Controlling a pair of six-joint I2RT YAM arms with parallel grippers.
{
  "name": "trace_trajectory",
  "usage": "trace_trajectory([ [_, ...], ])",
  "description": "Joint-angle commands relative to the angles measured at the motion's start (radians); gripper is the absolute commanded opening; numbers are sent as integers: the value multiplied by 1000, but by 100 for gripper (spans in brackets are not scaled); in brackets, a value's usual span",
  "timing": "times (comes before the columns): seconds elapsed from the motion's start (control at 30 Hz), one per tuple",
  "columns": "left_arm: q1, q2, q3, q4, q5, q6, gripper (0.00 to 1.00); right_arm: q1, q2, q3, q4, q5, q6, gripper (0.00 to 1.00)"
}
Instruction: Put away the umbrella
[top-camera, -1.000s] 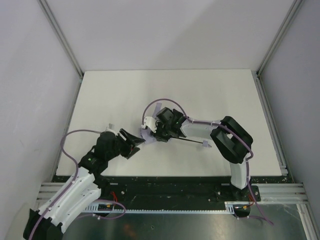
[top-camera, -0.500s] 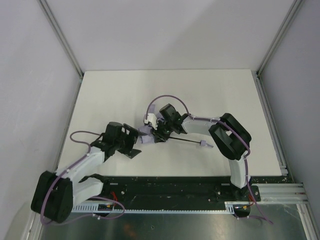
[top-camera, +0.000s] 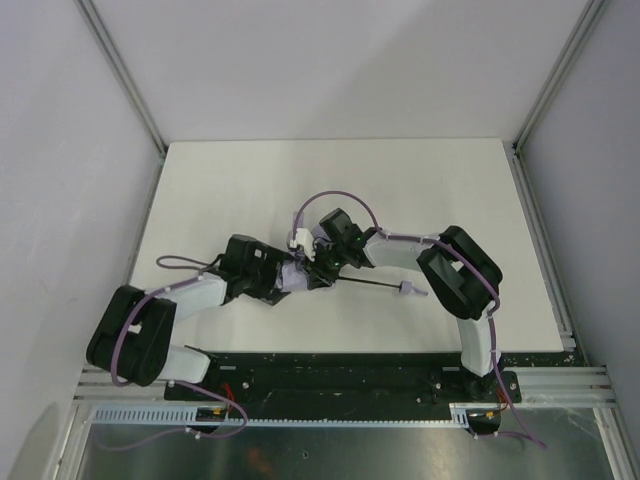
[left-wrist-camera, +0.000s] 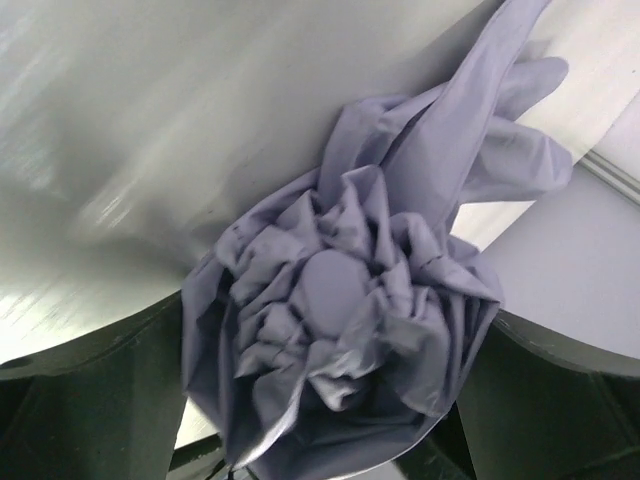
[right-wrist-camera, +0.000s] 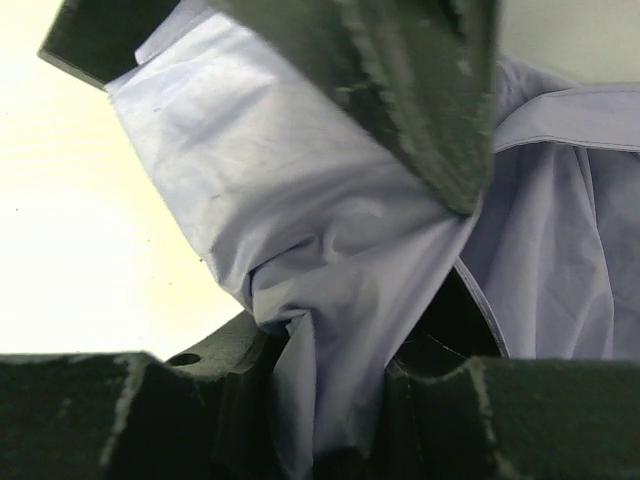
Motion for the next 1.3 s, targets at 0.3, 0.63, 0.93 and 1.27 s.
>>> trace_trajectory([
  [0.3,-12,264,42,15,-150,78,64,26,30,-58,-201,-33,12,0],
  [0.63,-15,242,8,15,-174,179,5,28,4,-58,-165,-66,53,1],
  [0.93,-17,200,-35,-24,-112,165,0,-25,-185,-58,-83,222,325,72],
  [1.27,-17,190,-6,-142,-26,97,0,208,-414,-277,165,693,258,89],
])
